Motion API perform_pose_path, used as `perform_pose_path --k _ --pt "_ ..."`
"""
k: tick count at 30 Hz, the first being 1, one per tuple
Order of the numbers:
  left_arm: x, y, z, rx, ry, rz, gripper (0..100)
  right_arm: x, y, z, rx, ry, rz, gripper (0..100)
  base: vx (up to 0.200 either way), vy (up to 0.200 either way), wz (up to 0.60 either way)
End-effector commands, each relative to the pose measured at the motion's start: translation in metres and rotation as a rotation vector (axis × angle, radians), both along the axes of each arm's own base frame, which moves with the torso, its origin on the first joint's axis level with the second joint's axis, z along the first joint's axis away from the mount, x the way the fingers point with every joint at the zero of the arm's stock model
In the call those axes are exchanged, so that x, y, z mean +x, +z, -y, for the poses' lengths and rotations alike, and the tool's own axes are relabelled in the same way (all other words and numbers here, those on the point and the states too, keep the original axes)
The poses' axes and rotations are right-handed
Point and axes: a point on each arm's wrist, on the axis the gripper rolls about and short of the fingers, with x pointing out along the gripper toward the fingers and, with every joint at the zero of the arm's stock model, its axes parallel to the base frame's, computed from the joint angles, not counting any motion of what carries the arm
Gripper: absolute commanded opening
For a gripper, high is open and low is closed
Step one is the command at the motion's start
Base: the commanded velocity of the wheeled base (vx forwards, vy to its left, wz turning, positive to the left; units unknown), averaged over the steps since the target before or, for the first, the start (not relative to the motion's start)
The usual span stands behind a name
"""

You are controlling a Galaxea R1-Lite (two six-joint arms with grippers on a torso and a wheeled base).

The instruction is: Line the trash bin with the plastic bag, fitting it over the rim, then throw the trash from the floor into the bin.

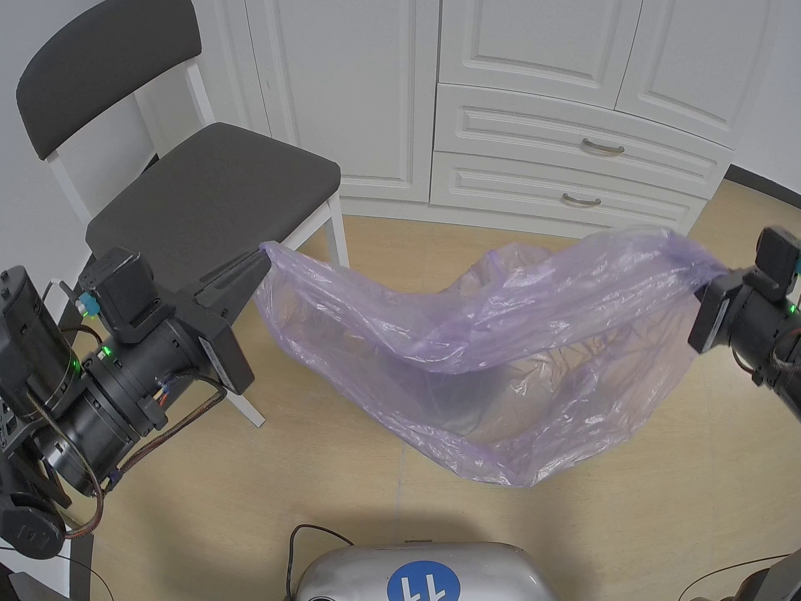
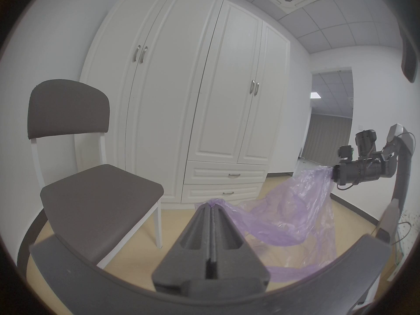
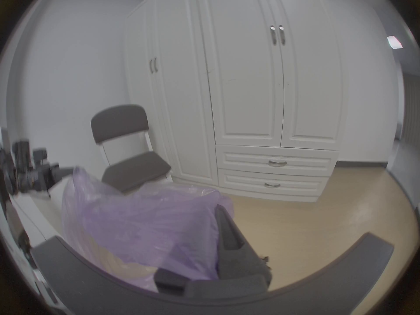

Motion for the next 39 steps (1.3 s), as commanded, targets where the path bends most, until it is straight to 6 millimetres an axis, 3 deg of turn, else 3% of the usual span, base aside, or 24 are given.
perform_pose_path --k 1,9,24,31,39 --pt "0.012 -0.009 -0.012 0.027 0.037 -0.026 0 -0.012 -0.025 0.006 -0.137 -0.01 -0.047 0 0.0 0.0 0.0" --pt "0.016 -0.007 -0.024 0.044 0.097 -0.007 0 -0.014 -0.045 0.009 -0.294 -0.067 -0.083 0 0.0 0.0 0.0" --pt "0.024 -0.01 -0.034 0.078 0.16 -0.008 0 -0.02 -0.054 0.017 -0.416 -0.139 -0.092 0 0.0 0.0 0.0" --pt "0.026 -0.009 -0.032 0.076 0.154 -0.005 0 -0.019 -0.053 0.015 -0.412 -0.126 -0.085 0 0.0 0.0 0.0" --pt "0.037 -0.012 -0.011 0.057 0.105 0.024 0 -0.019 -0.053 0.008 -0.394 -0.085 -0.077 0 0.0 0.0 0.0"
